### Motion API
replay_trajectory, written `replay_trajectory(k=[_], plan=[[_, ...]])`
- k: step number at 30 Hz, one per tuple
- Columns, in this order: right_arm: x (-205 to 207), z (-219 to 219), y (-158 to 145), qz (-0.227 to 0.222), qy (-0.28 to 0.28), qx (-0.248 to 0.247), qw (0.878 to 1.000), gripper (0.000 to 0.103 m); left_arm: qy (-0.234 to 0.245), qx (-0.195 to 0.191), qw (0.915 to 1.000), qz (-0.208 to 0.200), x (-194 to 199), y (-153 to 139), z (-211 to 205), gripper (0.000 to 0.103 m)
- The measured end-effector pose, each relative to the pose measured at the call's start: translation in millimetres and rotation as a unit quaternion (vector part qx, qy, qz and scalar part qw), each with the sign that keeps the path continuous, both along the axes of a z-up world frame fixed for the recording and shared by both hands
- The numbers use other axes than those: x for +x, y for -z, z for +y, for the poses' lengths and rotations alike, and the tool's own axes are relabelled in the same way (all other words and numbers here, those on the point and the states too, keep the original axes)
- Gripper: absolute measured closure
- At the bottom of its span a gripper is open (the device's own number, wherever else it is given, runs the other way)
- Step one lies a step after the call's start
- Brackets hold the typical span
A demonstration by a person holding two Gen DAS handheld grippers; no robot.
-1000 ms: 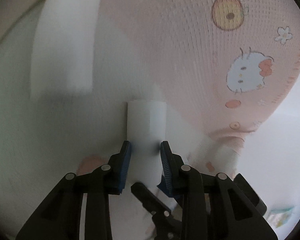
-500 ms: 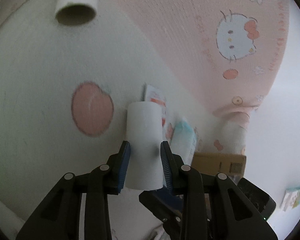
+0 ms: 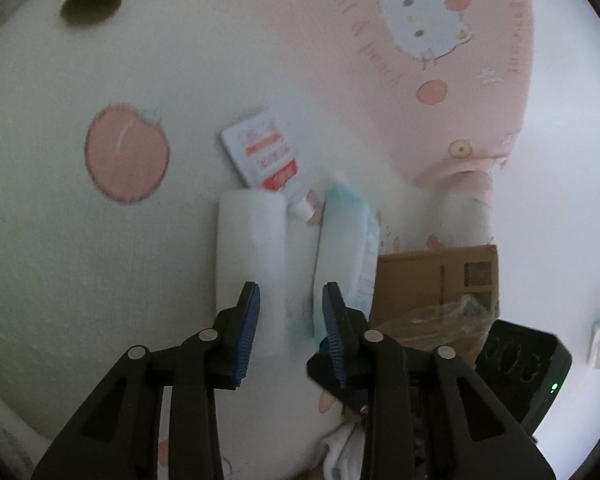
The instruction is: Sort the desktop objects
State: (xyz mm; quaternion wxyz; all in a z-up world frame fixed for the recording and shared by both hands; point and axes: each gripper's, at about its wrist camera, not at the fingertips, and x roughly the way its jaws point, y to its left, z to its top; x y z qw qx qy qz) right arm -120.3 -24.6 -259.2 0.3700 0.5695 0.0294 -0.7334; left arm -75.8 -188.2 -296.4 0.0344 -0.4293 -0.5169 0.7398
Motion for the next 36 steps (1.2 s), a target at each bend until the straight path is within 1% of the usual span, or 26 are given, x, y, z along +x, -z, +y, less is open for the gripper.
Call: replay_trajectory(k=[1,2,3,4,8,12,16,19,22,25,27,31,33,36], plan=[[1,6,-2,0.005,-0.007,0.003,1.000,0.071,-0.008,-0.006,0.9999,0.008,1,-3,-2,0.061],[5,19,-5,0.012,-0.010,0.009,1.000,0.069,-0.015,-0.009,0.9997,0.015,1,-5,-5,0.060],[6,18,-5,0.019,-0.013,0.014,1.000,0.063,-0.019,-0.010,0.9996,0.018,1,-6,-5,0.060],[6,17,-3,0.023,-0.019,0.019,0.999,0.062,-0.023,-0.009,0.9995,0.018,1,-5,-7,0.060],[5,8,3,0.015,-0.027,0.023,0.999,0.061,-0.035,0.008,0.9994,-0.003,-2,7,-13,0.060],[2,-7,11,0.019,-0.030,0.030,0.999,0.061,-0.053,0.020,0.9984,-0.009,-5,15,-18,0.060],[-9,-14,22,-0.001,-0.028,0.036,0.999,0.061,-0.061,0.038,0.9973,-0.017,-8,24,-21,0.060],[-17,-16,30,-0.018,-0.020,0.031,0.999,0.061,-0.061,0.034,0.9974,-0.020,-12,27,-20,0.060],[-22,-18,39,-0.034,-0.018,0.032,0.999,0.061,-0.050,0.032,0.9980,-0.024,-16,29,-17,0.060],[-23,-18,44,-0.039,-0.023,0.038,0.998,0.062,-0.035,0.027,0.9983,-0.038,-19,34,-13,0.060],[-22,-20,49,-0.042,-0.029,0.037,0.998,0.062,-0.030,0.034,0.9981,-0.042,-20,39,-12,0.059],[-14,-24,49,-0.011,-0.043,0.039,0.998,0.063,-0.025,0.043,0.9979,-0.041,-19,40,-12,0.059],[-15,-23,50,-0.015,-0.042,0.040,0.998,0.063,-0.017,0.037,0.9984,-0.038,-20,38,-9,0.059],[-15,-17,47,-0.017,-0.037,0.037,0.998,0.063,0.002,0.017,0.9996,-0.024,-20,27,-2,0.059]])
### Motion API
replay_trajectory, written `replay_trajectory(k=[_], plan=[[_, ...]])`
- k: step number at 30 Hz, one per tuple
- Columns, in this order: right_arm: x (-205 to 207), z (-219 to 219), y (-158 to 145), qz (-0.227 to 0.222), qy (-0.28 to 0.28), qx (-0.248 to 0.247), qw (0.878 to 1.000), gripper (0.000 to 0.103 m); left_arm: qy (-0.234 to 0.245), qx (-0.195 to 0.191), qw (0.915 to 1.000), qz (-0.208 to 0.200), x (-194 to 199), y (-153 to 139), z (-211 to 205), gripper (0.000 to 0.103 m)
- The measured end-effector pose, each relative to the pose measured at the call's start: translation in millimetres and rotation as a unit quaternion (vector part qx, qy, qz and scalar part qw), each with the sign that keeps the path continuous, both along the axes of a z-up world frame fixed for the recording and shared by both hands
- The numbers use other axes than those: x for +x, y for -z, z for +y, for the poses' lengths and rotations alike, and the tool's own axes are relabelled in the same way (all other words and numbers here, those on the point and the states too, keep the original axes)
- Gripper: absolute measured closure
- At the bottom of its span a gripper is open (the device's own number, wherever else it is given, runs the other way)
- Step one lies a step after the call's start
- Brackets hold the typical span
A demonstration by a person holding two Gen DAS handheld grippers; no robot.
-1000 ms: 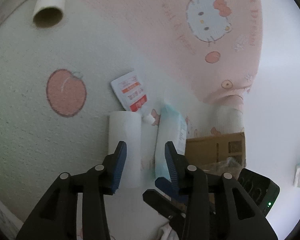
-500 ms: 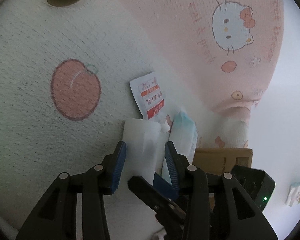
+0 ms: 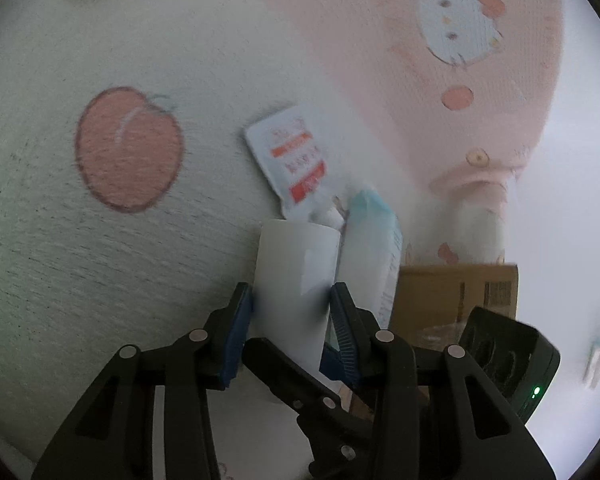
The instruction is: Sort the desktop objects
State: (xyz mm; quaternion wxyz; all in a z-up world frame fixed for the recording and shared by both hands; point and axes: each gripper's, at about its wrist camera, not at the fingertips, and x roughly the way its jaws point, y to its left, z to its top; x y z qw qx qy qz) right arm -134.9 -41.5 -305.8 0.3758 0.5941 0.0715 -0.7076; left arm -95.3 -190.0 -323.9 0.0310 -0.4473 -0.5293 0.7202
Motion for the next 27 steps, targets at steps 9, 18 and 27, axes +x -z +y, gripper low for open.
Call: replay_trajectory(k=[9,18,27], plan=[[16,31,-27,0.011,0.016,-0.014,1.000,0.063,0.057,-0.032,0.9966,0.051,10,-32,31,0.059],[52,68,-60,0.063,0.033,-0.030,0.997,0.063,0.086,-0.066,0.9901,0.089,37,-67,60,0.059],[68,92,-107,0.098,0.016,-0.061,0.993,0.063,0.060,-0.091,0.9875,0.114,49,-125,75,0.059]])
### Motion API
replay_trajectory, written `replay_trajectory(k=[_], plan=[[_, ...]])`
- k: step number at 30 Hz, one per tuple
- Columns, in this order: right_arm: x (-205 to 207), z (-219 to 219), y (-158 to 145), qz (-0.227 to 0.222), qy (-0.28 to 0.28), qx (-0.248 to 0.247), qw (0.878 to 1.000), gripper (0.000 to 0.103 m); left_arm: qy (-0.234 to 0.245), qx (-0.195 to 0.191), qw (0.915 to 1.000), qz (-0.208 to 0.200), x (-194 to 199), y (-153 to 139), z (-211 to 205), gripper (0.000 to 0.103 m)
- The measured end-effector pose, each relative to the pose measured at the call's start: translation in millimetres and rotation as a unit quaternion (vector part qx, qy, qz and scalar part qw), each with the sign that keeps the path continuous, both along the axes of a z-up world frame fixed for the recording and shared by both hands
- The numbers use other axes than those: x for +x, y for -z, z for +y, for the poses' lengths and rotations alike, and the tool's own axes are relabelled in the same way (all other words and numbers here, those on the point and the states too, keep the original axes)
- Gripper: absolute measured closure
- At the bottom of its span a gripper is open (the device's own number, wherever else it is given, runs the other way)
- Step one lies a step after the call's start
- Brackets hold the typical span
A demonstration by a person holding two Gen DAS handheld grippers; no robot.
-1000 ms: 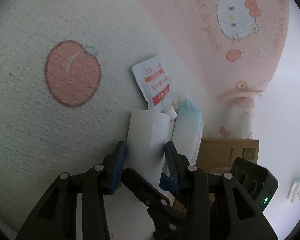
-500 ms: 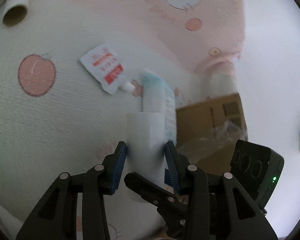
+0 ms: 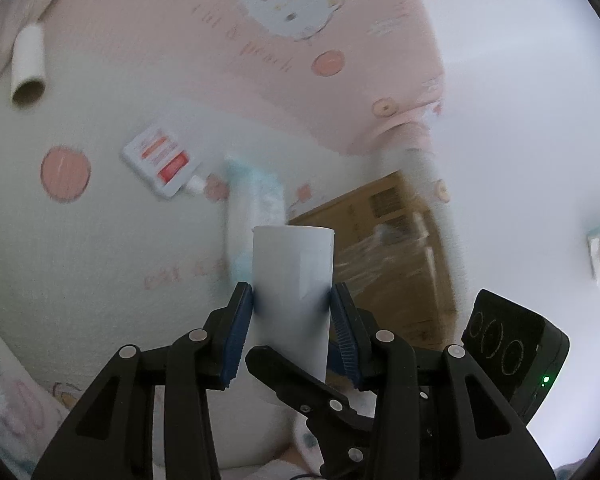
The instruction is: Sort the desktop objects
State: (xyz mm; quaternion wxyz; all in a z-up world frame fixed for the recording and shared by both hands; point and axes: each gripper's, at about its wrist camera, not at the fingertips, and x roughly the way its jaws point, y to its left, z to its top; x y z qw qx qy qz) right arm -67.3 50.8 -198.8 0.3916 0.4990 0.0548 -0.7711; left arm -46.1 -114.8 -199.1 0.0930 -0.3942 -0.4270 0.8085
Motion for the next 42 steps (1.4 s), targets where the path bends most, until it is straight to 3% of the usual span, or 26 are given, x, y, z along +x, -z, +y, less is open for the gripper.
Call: replay_trajectory(k=[10,18,26,37,42], plan=[[-11,22,-73,0.075,-0.007,-0.036,0.997,0.063,0.027,-0.062,0.9958,0.063,-20,-84,36,0.059],[-18,51,-120,0.137,0.009,-0.038,0.990,0.063,0.057,-0.079,0.9905,0.097,-36,-123,73,0.058],[-32,86,-143,0.165,0.038,-0.048,0.984,0.063,0.080,-0.068,0.9881,0.113,-54,-131,105,0.058],[-64,139,-160,0.156,0.070,-0.051,0.984,0.063,0.121,-0.027,0.9887,0.084,-102,-135,152,0.058],[-83,166,-160,0.136,0.088,-0.047,0.986,0.063,0.165,-0.050,0.9821,0.077,-122,-133,182,0.059]])
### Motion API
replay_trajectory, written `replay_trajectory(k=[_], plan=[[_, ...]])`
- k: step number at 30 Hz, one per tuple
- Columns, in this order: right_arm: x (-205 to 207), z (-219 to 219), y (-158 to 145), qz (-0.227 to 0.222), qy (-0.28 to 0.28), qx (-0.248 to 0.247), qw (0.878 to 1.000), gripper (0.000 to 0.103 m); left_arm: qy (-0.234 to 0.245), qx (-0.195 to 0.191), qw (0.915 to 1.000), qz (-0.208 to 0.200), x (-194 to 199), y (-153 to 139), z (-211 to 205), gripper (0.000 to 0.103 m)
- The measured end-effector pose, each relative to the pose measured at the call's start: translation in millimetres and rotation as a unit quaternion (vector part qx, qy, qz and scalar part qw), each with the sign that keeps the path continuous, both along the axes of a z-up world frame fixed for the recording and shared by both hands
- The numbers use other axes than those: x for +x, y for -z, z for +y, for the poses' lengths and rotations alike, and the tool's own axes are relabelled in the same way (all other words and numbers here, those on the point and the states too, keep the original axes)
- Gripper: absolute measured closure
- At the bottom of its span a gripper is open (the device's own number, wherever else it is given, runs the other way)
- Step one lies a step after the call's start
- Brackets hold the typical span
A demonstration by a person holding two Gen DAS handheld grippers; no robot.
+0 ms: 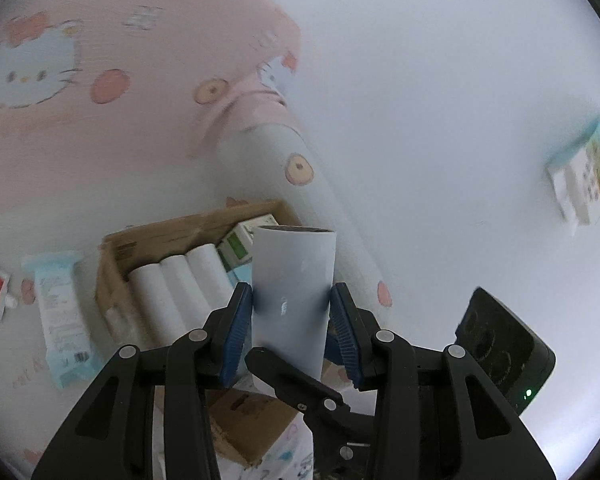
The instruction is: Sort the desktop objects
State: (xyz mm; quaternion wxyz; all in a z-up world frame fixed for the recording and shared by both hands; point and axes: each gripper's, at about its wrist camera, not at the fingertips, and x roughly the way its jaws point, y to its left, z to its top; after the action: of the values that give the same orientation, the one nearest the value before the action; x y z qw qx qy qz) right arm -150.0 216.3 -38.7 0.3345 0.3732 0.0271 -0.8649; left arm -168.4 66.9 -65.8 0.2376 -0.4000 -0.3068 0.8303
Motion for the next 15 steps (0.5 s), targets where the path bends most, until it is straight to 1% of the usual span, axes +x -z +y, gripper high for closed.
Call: replay_trajectory(k=[2,6,8,10,13,15], plan=[[-8,10,2,-0.010,0.006,-0.002,1.000,0.063,0.014,-0.004,0.9999,-0.002,-9,-1,9,0.059],[-24,26,2,-0.026,0.018,-0.021,0.999,0.063,0.021,-0.008,0.9997,-0.010,-23,-4,19,0.059],[-34,29,5,-0.040,0.017,-0.025,0.999,0.063,0.017,-0.017,0.9993,-0.029,-32,-1,20,0.059],[-42,28,9,-0.055,0.011,-0.021,0.998,0.063,0.010,-0.024,0.9980,-0.057,-42,7,19,0.059],[-58,21,24,-0.084,-0.005,-0.005,0.996,0.063,0.000,-0.034,0.9952,-0.091,-55,22,15,0.059],[-69,17,37,-0.106,-0.018,-0.006,0.994,0.063,-0.007,-0.034,0.9930,-0.113,-61,30,11,0.059]])
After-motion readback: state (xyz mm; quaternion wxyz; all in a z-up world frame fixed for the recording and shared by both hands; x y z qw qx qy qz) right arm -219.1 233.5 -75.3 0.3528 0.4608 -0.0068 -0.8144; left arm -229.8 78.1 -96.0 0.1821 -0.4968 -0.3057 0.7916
